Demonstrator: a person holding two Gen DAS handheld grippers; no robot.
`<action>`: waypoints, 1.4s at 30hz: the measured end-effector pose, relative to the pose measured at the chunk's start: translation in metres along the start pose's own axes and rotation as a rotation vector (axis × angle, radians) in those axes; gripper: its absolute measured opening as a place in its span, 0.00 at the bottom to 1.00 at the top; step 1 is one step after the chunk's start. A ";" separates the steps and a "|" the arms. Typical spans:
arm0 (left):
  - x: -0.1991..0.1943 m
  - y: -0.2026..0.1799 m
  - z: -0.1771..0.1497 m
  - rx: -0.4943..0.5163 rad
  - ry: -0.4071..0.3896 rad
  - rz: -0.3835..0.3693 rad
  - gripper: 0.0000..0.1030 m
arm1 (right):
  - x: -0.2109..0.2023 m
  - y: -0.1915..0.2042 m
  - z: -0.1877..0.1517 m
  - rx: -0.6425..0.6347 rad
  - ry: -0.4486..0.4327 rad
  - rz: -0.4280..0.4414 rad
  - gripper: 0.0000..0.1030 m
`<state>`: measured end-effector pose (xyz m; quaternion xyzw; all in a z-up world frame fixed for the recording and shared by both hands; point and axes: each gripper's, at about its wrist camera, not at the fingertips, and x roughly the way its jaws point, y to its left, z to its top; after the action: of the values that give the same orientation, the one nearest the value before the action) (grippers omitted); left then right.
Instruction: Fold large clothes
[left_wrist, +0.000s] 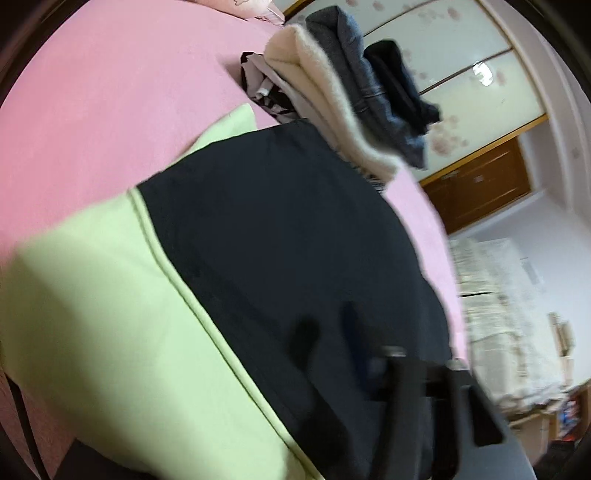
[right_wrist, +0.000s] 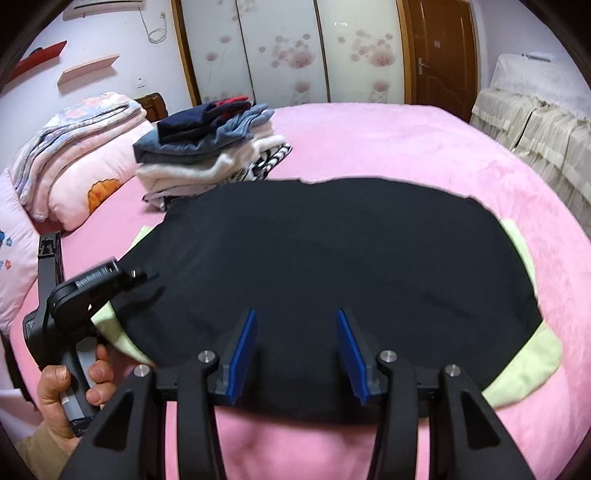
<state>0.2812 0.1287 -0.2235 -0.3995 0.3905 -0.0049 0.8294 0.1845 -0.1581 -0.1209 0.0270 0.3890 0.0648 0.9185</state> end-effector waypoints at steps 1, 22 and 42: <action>0.001 -0.003 0.001 0.014 -0.006 0.044 0.12 | 0.004 -0.001 0.005 -0.013 -0.007 -0.020 0.44; -0.033 -0.232 -0.057 0.764 -0.245 0.038 0.05 | 0.098 -0.039 0.006 0.119 0.177 0.234 0.15; 0.093 -0.305 -0.263 1.330 0.106 0.017 0.08 | -0.047 -0.266 -0.079 0.483 0.095 -0.285 0.15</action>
<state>0.2669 -0.2823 -0.1792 0.2008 0.3475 -0.2577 0.8789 0.1213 -0.4284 -0.1688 0.1872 0.4357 -0.1586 0.8660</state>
